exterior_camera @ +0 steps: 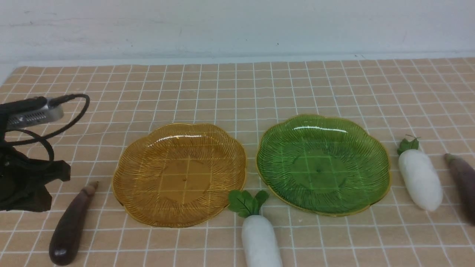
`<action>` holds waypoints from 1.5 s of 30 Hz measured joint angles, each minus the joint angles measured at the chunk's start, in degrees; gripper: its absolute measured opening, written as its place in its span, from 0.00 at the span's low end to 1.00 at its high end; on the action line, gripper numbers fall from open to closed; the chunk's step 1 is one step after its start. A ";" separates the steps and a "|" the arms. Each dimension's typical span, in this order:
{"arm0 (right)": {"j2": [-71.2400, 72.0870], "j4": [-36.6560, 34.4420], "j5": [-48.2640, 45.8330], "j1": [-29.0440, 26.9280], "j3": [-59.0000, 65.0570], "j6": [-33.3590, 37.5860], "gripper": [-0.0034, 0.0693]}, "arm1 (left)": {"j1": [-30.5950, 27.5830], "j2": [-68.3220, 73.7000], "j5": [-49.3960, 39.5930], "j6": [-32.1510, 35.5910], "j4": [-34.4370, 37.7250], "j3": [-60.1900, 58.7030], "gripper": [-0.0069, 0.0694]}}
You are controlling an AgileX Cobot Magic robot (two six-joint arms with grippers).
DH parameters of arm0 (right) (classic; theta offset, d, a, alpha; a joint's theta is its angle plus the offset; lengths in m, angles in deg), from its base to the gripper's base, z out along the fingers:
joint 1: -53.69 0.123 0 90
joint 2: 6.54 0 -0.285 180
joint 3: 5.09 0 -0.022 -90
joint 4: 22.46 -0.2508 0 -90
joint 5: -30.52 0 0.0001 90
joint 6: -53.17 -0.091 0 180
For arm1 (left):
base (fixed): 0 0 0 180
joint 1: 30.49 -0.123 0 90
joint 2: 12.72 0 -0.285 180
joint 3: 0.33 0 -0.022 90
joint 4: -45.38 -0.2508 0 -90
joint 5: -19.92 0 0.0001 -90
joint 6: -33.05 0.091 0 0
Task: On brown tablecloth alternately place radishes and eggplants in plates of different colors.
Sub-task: 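Pick up the eggplant and place it in the yellow plate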
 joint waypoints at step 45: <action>-85.12 11.65 -7.79 -12.75 -35.23 6.33 0.80 | 14.50 13.59 2.46 11.87 0.10 14.67 0.43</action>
